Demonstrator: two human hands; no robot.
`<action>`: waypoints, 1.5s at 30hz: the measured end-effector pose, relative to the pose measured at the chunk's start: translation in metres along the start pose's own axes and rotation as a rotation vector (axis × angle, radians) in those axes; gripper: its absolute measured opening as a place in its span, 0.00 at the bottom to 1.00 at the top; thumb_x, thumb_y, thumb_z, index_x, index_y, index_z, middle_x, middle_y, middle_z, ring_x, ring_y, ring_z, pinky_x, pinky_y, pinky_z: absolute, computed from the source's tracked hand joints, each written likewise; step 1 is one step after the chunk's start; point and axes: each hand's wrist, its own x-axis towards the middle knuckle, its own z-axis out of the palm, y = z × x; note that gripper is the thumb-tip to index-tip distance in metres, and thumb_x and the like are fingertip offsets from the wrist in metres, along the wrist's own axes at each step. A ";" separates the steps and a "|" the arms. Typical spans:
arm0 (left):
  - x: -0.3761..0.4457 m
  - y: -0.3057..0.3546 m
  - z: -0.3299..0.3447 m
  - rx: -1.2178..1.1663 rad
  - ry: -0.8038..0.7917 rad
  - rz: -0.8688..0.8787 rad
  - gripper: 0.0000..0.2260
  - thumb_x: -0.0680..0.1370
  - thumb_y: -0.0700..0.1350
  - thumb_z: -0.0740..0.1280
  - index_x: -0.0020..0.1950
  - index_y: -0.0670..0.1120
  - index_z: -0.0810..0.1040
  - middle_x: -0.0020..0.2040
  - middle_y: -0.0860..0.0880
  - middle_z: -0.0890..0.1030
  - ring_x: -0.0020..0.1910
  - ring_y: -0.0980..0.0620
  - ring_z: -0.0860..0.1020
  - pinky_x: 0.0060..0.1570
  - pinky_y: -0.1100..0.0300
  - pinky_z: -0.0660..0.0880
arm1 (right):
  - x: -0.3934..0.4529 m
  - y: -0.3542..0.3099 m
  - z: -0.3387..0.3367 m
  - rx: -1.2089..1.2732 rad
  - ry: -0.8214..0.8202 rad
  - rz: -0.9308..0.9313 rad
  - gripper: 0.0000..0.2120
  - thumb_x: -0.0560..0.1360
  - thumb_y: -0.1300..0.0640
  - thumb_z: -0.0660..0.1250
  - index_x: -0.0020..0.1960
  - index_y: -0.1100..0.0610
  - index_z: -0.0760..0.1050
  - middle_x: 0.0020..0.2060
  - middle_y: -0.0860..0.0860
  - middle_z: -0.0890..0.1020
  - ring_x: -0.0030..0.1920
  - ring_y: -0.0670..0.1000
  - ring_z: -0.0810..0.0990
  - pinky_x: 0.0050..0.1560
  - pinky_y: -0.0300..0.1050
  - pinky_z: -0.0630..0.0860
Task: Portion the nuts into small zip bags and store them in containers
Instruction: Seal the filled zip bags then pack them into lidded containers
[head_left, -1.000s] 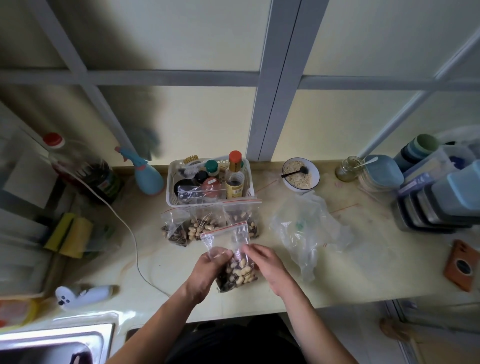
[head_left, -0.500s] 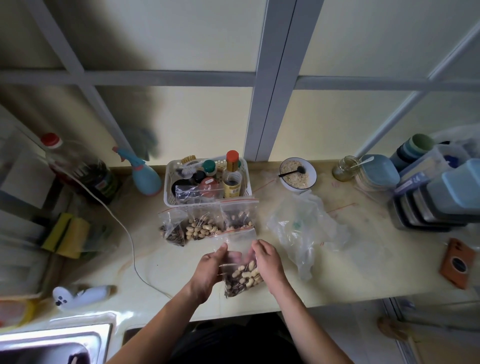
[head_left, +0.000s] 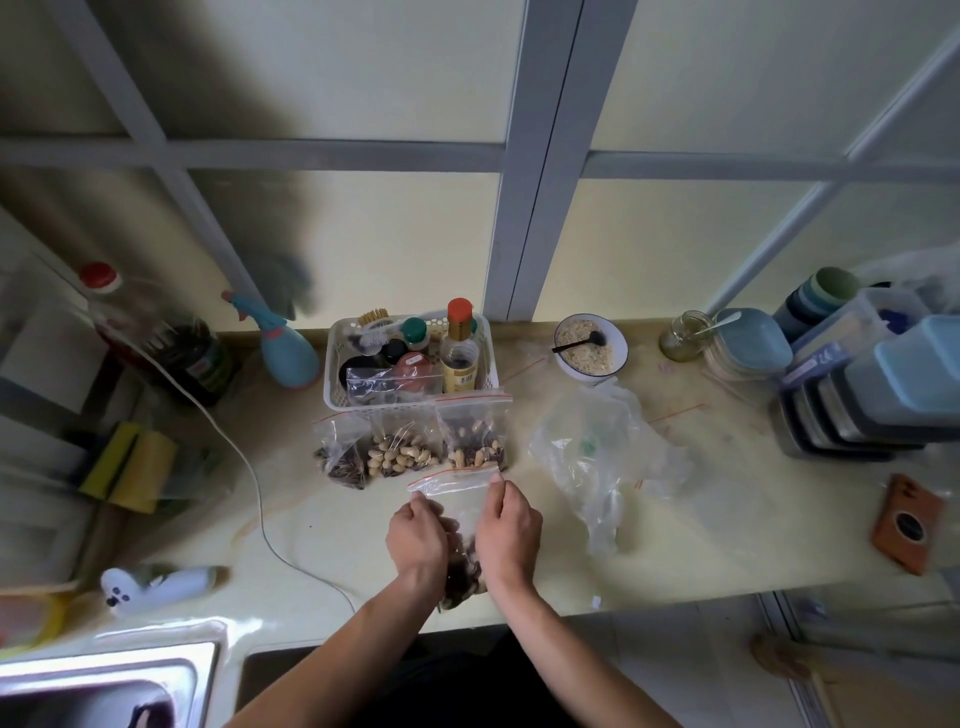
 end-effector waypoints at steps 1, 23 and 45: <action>0.001 0.001 0.000 -0.017 0.006 0.003 0.20 0.85 0.48 0.54 0.41 0.38 0.75 0.29 0.41 0.79 0.21 0.47 0.73 0.23 0.60 0.70 | 0.000 -0.002 -0.002 0.038 -0.005 0.023 0.19 0.85 0.53 0.57 0.38 0.58 0.74 0.35 0.59 0.82 0.40 0.64 0.77 0.39 0.50 0.60; 0.003 0.001 -0.022 -0.017 -0.516 0.080 0.22 0.82 0.55 0.63 0.48 0.36 0.82 0.43 0.33 0.83 0.36 0.37 0.81 0.34 0.55 0.75 | 0.014 0.008 -0.015 0.116 -0.021 0.042 0.17 0.83 0.55 0.59 0.36 0.53 0.69 0.28 0.50 0.78 0.32 0.53 0.72 0.38 0.49 0.63; 0.015 -0.008 -0.008 -0.017 -0.300 -0.029 0.25 0.86 0.53 0.52 0.48 0.33 0.77 0.38 0.38 0.85 0.28 0.43 0.80 0.28 0.58 0.77 | 0.015 0.013 0.011 0.015 -0.006 0.058 0.16 0.86 0.53 0.56 0.53 0.62 0.78 0.48 0.63 0.84 0.51 0.67 0.80 0.48 0.53 0.68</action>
